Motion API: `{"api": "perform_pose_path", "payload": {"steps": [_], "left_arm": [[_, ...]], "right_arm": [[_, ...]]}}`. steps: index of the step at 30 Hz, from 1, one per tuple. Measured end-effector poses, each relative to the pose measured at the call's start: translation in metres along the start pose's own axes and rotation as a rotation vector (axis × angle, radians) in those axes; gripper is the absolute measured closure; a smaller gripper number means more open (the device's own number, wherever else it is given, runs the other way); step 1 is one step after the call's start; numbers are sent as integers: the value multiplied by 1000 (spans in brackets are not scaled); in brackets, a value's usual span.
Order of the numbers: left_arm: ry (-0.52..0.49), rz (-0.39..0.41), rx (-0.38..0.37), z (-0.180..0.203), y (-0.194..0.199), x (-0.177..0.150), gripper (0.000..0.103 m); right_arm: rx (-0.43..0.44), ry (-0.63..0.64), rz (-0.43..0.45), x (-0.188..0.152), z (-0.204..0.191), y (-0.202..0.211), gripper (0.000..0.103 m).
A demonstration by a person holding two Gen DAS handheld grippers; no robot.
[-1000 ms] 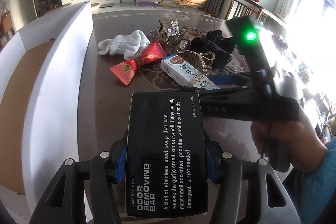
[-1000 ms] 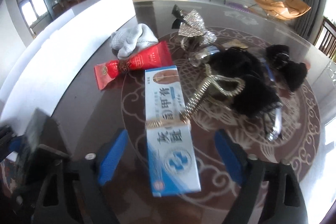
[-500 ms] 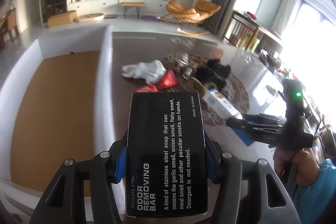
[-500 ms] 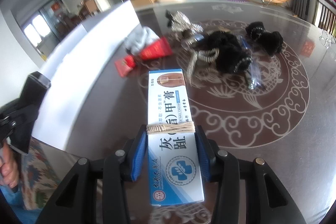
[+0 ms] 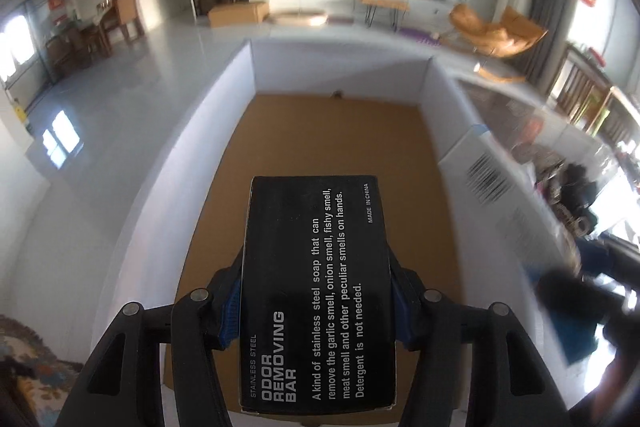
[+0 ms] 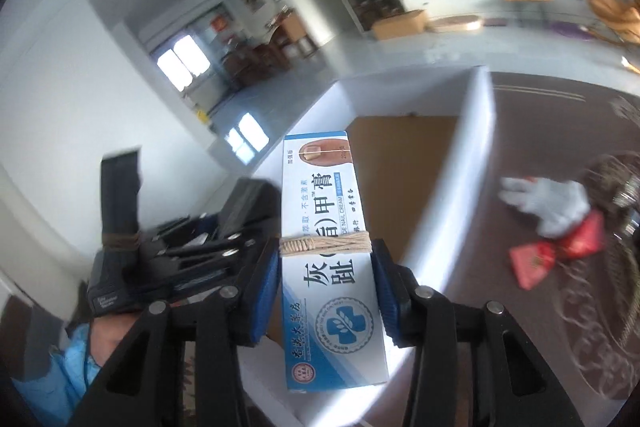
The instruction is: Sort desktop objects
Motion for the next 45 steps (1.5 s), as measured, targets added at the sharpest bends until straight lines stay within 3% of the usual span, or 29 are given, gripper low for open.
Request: {"api": "perform_pose_path", "payload": {"steps": [3, 4, 5, 6, 7, 15, 21, 26, 27, 30, 33, 37, 40, 43, 45], "left_arm": [[37, -114, 28, -11, -24, -6, 44], [55, -138, 20, -14, -28, -10, 40], [70, -167, 11, -17, -32, -13, 17], [74, -171, -12, -17, -34, -15, 0], [56, -156, -28, -14, -35, -16, 0], [-162, -169, 33, 23, -39, -28, 0], [-111, -192, 25, 8, -33, -46, 0], [-97, -210, 49, -1, -19, -71, 0], [-87, -195, 42, -2, -15, -72, 0], [26, -48, -33, -9, 8, -65, 0], [103, 81, -64, -7, 37, -55, 0], [79, 262, -143, 22, 94, -38, 0], [-11, 335, -246, 71, 128, -28, 0], [-128, 347, -368, 136, 156, -37, 0], [-193, 303, -434, 177, 161, -49, 0]], "right_arm": [[-73, 67, -116, -17, -6, -57, 57], [-133, 111, -164, -25, -8, -73, 54], [-177, 154, -201, -32, -11, -83, 50], [-209, 210, -237, -40, -15, -92, 37], [-216, 235, -247, -44, -16, -94, 28], [-235, 271, -226, -50, -12, -80, 24], [-242, 314, -229, -73, -37, -74, 17], [-195, 332, -237, -84, -49, -69, 15], [-188, 336, -238, -87, -51, -67, 16], [-186, 338, -182, -86, -53, -52, 16], [-234, 348, -44, -67, -45, -15, 7], [-369, 271, 195, -61, -7, 70, 0], [-553, 117, 293, -66, 57, 119, 0], [-734, -154, 228, -88, 148, 150, 0], [-773, -305, 197, -106, 194, 165, 0]]}}
Point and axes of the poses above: each gripper's, at about its wrist camera, not at the fingertips, and y roughly against the way its jaws point, z to its right, x to its top, the point moved 4 cm from there along -y, roughly the way its jaws point, and after that the axes turned 7 degrees about x, right-handed, at the moved point
